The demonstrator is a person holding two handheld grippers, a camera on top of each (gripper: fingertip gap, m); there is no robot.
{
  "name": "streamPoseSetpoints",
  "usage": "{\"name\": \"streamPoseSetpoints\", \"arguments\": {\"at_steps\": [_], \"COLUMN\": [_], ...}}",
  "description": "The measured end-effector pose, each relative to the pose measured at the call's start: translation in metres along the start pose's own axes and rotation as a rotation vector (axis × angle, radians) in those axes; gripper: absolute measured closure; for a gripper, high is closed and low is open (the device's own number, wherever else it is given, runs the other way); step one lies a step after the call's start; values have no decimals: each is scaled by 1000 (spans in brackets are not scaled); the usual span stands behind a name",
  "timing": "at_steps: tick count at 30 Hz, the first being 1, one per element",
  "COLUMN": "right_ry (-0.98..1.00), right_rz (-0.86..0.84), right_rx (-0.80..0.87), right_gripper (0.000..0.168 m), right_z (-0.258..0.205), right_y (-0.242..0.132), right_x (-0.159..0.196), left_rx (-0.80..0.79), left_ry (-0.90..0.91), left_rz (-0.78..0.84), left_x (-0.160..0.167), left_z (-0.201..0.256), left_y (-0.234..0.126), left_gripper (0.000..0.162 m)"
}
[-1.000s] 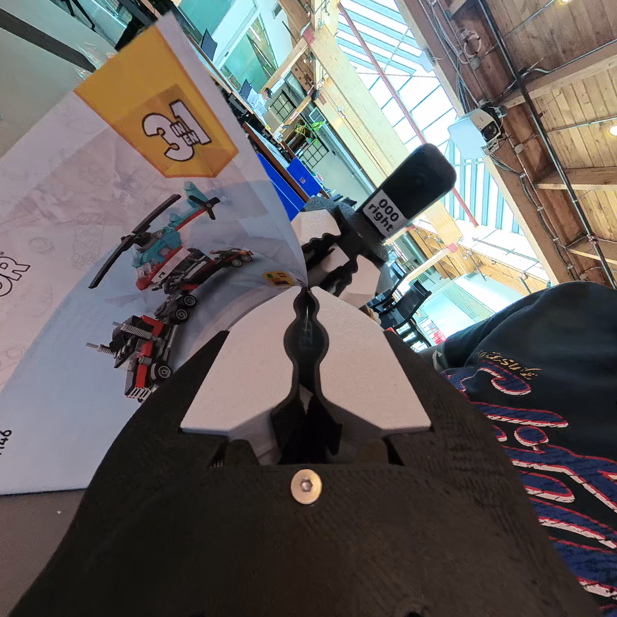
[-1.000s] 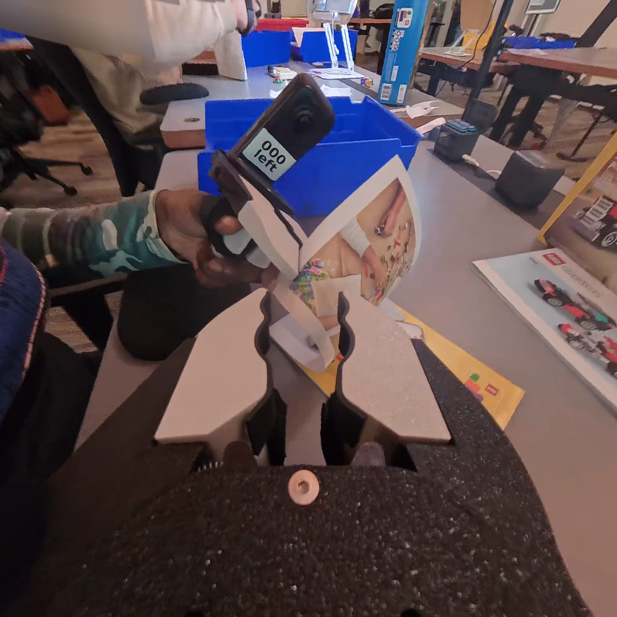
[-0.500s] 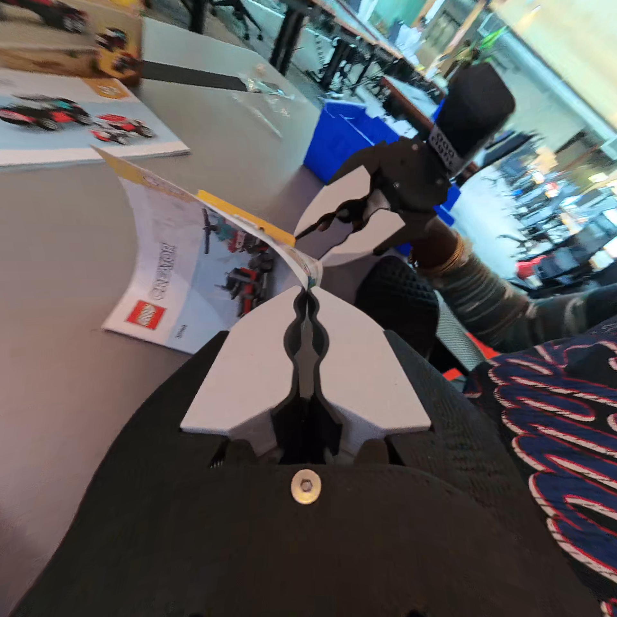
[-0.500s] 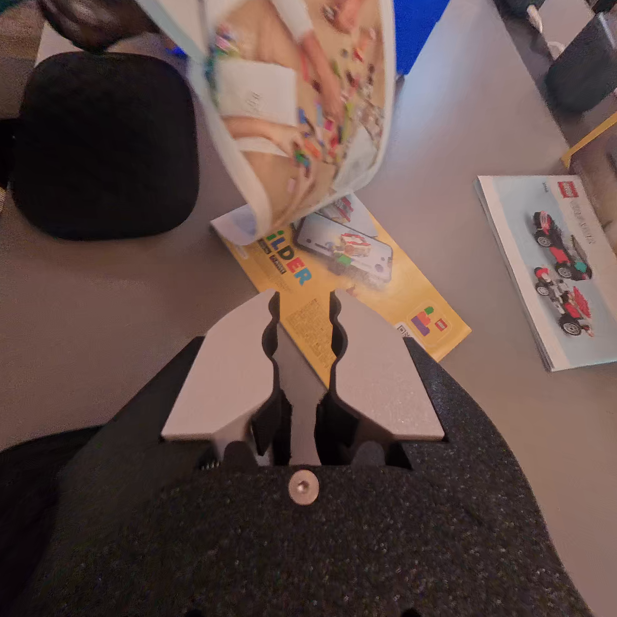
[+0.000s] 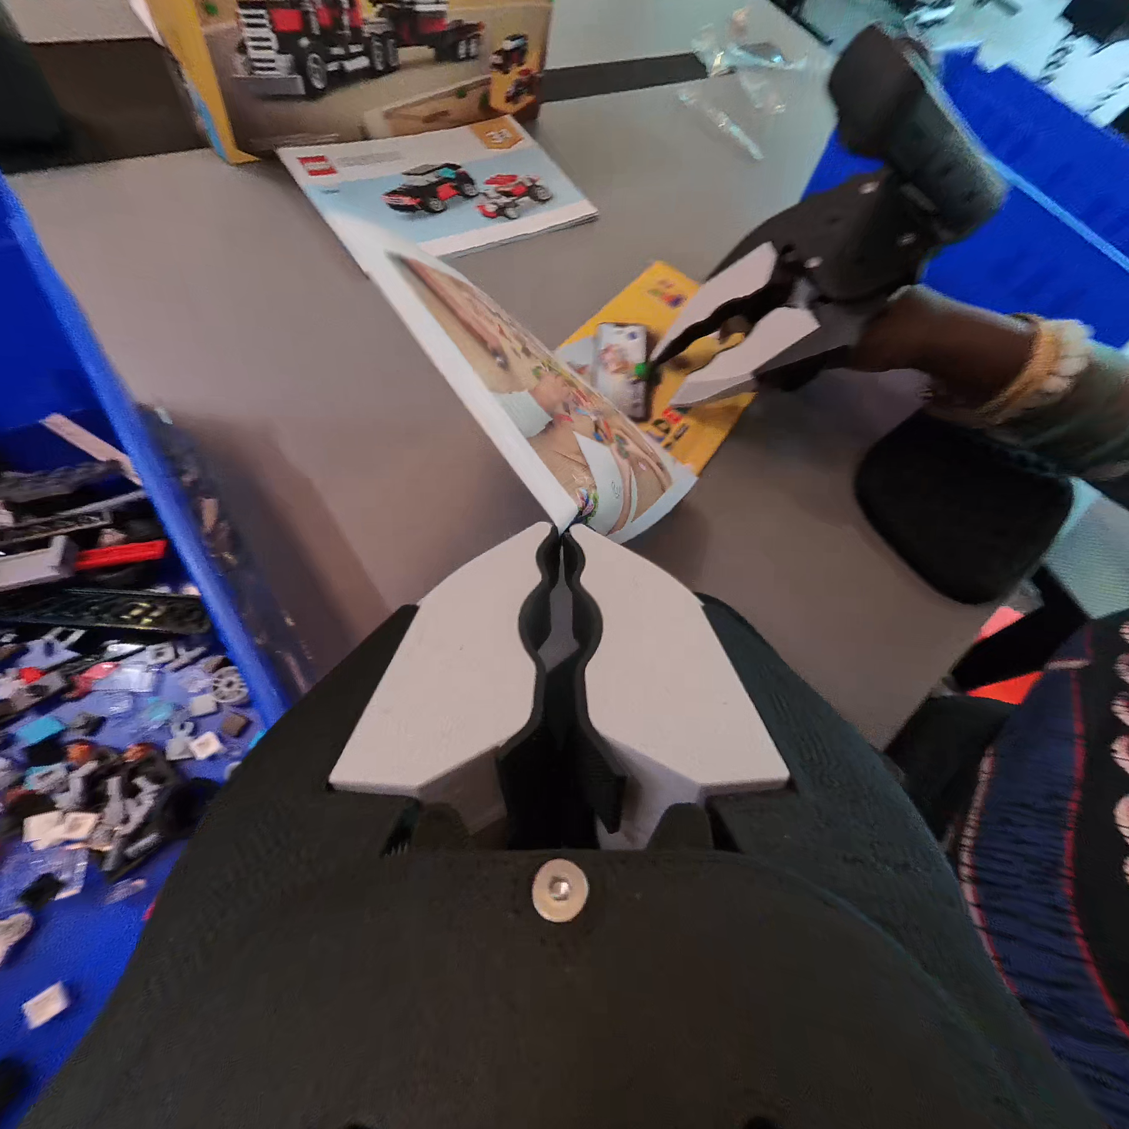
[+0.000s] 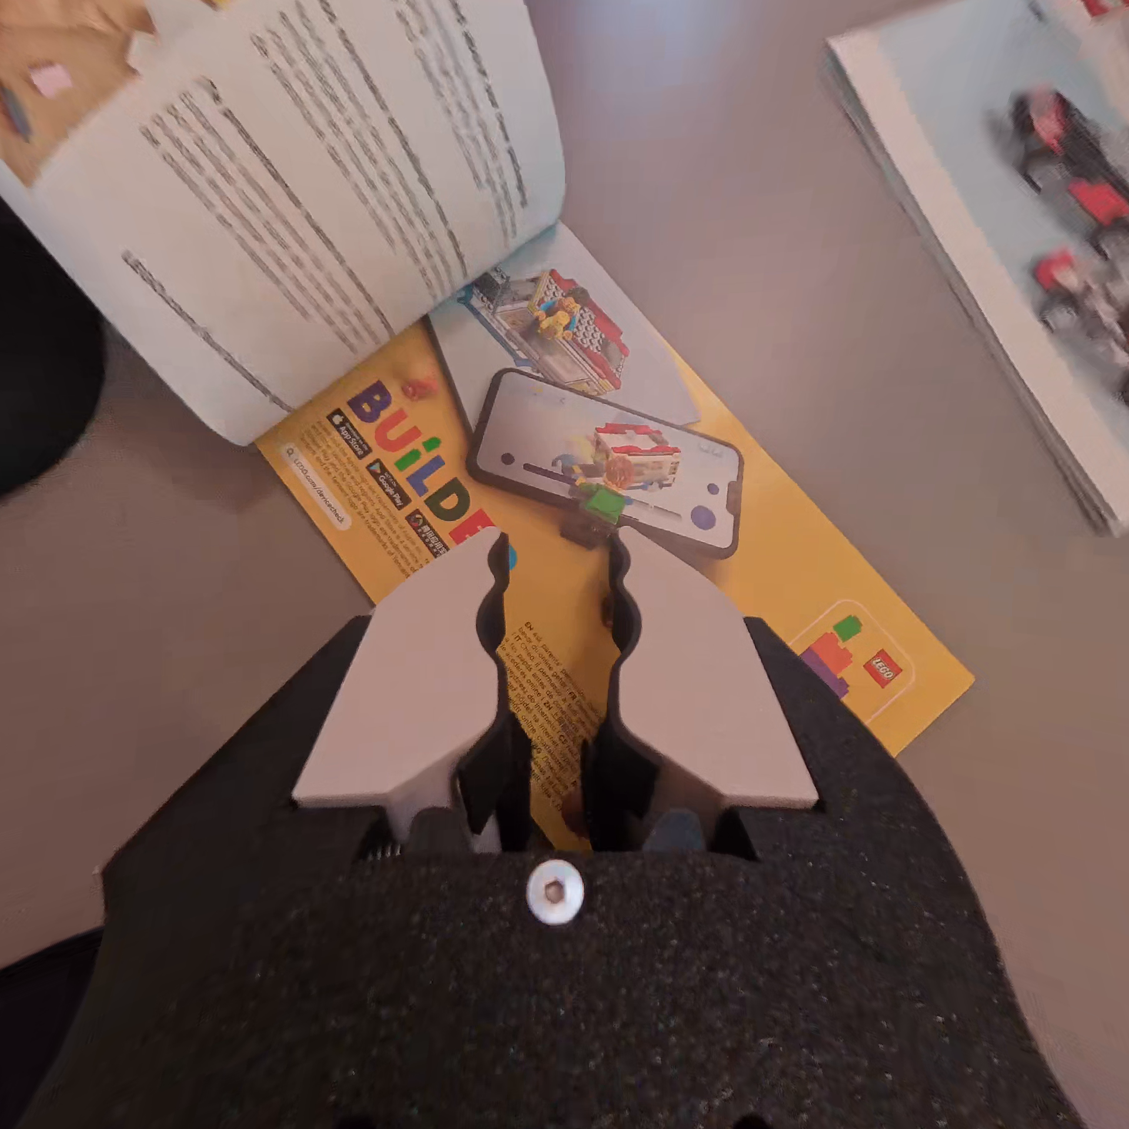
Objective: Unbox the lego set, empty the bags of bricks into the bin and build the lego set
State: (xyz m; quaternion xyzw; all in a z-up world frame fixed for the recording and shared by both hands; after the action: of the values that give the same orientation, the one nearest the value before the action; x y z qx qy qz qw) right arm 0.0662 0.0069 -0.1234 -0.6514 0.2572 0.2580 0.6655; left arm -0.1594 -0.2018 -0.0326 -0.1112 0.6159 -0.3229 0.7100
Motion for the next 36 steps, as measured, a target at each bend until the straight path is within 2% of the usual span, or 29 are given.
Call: {"name": "streamPoseSetpoints", "arguments": {"at_steps": [2,7,11,13,16,18,21,24,27,28,30,33,36], "right_ry": [45,162,179,163,182,285,394,350,381,389,379,386,427], "right_rz": [-22,-94,-198,-73,189,162,114,97,94,97,88,84,107], "right_rx": [55,141,131,53,-237,-432,-537,-511,-476,-461,-440,-436,-451], "right_gripper": [137,137,137,143,154,164,164,164,167,167,168,168,168], "right_z": [2,4,2,-3,-14,-10,-1,-5,-5,-5,-6,-6,-3], "right_y": [-14,-47,-59,-58,-42,-19,6,10,13,13,14,15,14], "right_x": [14,45,46,27,-2,1,10,5,6,6,6,5,6], "left_rx": [-71,-242,-314,-340,-381,-401,-397,-287,49,171,291,348,306], "left_ry": [32,125,201,221,201,199,224,268,298,313,337,298,318], "left_rz": [-37,-256,-413,-441,-465,-476,-451,-298,-76,-46,-90,-248,-356], "left_x": [-4,-5,-2,-1,2,5,6,-5,-23,-25,-23,-10,4], "left_z": [-5,-14,-2,0,-4,-4,3,26,71,84,95,91,85], "left_y": [10,51,71,76,76,75,71,66,75,84,115,166,192], "left_gripper": [161,160,160,161,161,161,161,156,156,156,161,162,162]}}
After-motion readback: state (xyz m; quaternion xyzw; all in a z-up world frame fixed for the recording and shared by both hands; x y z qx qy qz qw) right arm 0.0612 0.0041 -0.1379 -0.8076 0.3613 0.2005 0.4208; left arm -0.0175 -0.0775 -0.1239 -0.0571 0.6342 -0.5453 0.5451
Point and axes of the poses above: each gripper's, where its closed fingertips meet, y out along the fingers, x out of its underside, z = x × y across the jaws, the point moved 9 cm from there along -y, back along the fingers, and after that the axes turned 2 degrees about -y, right-handed, at the moved point
